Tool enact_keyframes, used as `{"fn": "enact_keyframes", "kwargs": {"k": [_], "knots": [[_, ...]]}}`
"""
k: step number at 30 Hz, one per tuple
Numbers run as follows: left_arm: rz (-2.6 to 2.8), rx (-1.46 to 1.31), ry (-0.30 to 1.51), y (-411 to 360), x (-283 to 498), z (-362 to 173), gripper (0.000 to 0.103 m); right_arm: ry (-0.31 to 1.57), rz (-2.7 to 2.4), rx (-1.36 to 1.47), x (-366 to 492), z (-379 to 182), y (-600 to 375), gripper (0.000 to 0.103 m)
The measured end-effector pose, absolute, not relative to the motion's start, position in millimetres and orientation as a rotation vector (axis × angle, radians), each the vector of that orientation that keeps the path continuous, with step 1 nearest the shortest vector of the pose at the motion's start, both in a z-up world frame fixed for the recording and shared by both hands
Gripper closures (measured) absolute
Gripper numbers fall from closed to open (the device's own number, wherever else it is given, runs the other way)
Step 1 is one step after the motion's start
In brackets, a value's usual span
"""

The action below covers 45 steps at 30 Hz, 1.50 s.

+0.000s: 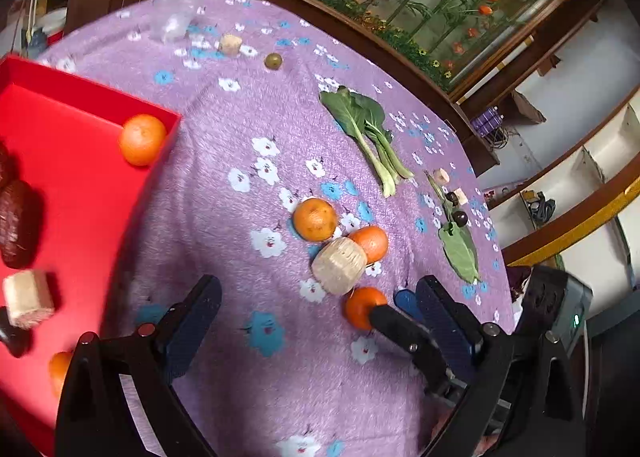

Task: Organize fruits
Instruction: 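Grasp a beige cube with the left gripper while the right grasps an orange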

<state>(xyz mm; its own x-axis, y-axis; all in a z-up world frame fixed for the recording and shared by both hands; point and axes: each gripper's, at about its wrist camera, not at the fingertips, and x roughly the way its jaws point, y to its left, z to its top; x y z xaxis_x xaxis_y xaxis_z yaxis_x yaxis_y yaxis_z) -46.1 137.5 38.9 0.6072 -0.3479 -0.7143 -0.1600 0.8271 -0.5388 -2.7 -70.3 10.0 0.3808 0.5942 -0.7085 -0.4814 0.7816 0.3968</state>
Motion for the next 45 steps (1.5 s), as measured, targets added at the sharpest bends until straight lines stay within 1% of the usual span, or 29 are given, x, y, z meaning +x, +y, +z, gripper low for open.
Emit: {"fn": "enact_keyframes", "kwargs": {"k": [3,5,7,8,16,17,18,19,20,21,22,23,25,27,29,33,43,44,45], "knots": [[-0.109,-0.628,0.973,136.3,-38.3,33.2,0.006,0.923,0.684,0.092,-7.0,15.1,-66.2,0.036],[-0.108,-0.626,0.998,134.5,-35.0,29.5,0.006,0.911,0.69,0.069,-8.1,15.8,-62.0,0.04],[-0.114,-0.629,1.027,130.9,-31.0,24.4,0.006,0.908,0.695,0.038,-11.2,15.4,-56.4,0.048],[-0.123,-0.62,1.037,127.8,-28.6,23.2,0.006,0.904,0.695,0.025,-12.1,15.1,-54.3,0.049],[-0.194,-0.514,1.031,101.5,-3.5,22.6,0.007,0.843,0.658,-0.039,-17.2,19.4,-47.8,0.05],[-0.2,-0.501,1.028,98.7,0.2,21.6,0.012,0.844,0.66,-0.04,-16.5,18.6,-47.0,0.05],[-0.201,-0.481,1.028,96.3,2.6,20.7,0.025,0.845,0.662,-0.042,-16.2,17.7,-46.0,0.05],[-0.198,-0.454,1.037,93.2,5.1,19.0,0.034,0.846,0.663,-0.048,-15.6,16.7,-44.6,0.051],[-0.197,-0.432,1.051,90.8,7.1,15.7,0.055,0.846,0.666,-0.053,-15.5,15.7,-43.4,0.051],[-0.19,-0.413,1.048,90.3,6.5,14.7,0.061,0.847,0.67,-0.055,-15.6,15.4,-42.5,0.051],[-0.185,-0.397,1.046,90.9,5.6,14.9,0.063,0.846,0.674,-0.062,-15.9,14.8,-41.0,0.051],[-0.2,-0.402,1.048,92.7,4.4,14.1,0.063,0.846,0.677,-0.069,-16.7,14.2,-39.7,0.052],[-0.213,-0.421,1.041,99.5,-0.5,14.0,0.063,0.85,0.693,-0.072,-17.6,13.1,-37.6,0.061],[-0.211,-0.444,1.033,107.9,-4.8,15.5,0.063,0.85,0.706,-0.075,-19.8,13.4,-36.4,0.064],[-0.217,-0.461,1.027,112.6,-5.9,16.2,0.063,0.842,0.707,-0.089,-21.1,13.9,-34.9,0.064],[-0.221,-0.472,1.036,114.0,-2.5,12.2,0.057,0.855,0.72,-0.077,-18.6,12.1,-34.5,0.064],[-0.199,-0.37,1.031,95.0,5.5,14.5,0.055,0.888,0.741,-0.048,-15.0,9.0,-30.5,0.063],[-0.199,-0.359,1.029,93.3,5.0,14.8,0.058,0.891,0.742,-0.046,-14.9,8.6,-30.1,0.063],[-0.206,-0.357,1.024,92.6,4.0,15.2,0.064,0.893,0.743,-0.044,-14.9,8.5,-30.0,0.063]]}}
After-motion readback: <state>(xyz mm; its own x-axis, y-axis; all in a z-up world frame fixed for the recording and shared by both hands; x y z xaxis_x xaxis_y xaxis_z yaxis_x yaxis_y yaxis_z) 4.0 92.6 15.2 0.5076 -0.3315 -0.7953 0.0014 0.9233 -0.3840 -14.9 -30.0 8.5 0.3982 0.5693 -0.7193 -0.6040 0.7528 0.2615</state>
